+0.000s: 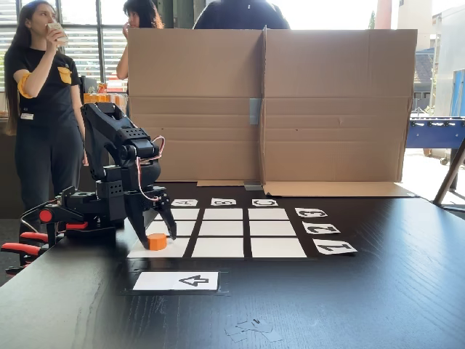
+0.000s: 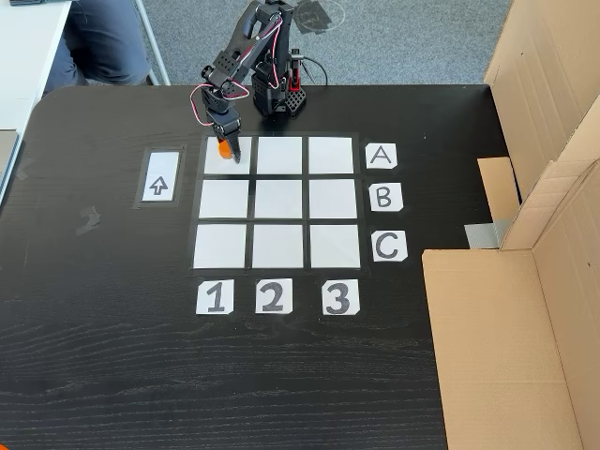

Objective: Pick up the round, orange token and place it in the grid on square A1.

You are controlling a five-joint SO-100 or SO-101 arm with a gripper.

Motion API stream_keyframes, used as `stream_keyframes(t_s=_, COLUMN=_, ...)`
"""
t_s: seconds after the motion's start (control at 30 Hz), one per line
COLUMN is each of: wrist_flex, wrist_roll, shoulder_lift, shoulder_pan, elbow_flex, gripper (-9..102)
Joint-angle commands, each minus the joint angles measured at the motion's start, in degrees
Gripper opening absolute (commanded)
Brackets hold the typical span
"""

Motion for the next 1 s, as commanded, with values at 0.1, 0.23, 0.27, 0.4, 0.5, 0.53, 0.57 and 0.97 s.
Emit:
stream_keyframes(t_s=0.1, wrist_flex=-0.62, wrist_roll=0.09, shoulder_lift=3.25, shoulder_pan=3.78, elbow_flex=-4.57, gripper=39)
stream_keyframes(t_s=0.23, wrist_flex=-0.53, wrist_roll=0.18, shoulder_lift=6.86, shoulder_pan=6.5, elbow_flex=-8.09, gripper=39)
stream_keyframes(t_s=0.27, wrist_flex=-0.53, wrist_roll=0.18, shoulder_lift=7.91, shoulder_pan=7.21, elbow_flex=-8.79, gripper=39)
stream_keyframes(t_s=0.4, wrist_flex=-0.09, wrist_roll=0.09, shoulder_lift=12.3, shoulder_pan=9.84, elbow_flex=-11.16, gripper=36)
stream_keyframes(t_s=0.5, wrist_flex=0.09, wrist_roll=0.09, shoulder_lift=16.17, shoulder_pan=11.78, elbow_flex=-12.22, gripper=33)
stream_keyframes(t_s=0.53, wrist_flex=0.18, wrist_roll=0.09, shoulder_lift=17.58, shoulder_pan=12.48, elbow_flex=-12.3, gripper=32)
stream_keyframes(t_s=0.57, wrist_flex=0.18, wrist_roll=0.09, shoulder_lift=18.98, shoulder_pan=13.27, elbow_flex=-12.39, gripper=31)
stream_keyframes(t_s=0.97, wrist_flex=9.23, wrist_roll=-5.01, shoulder_lift=34.37, shoulder_pan=23.91, elbow_flex=-11.78, gripper=25)
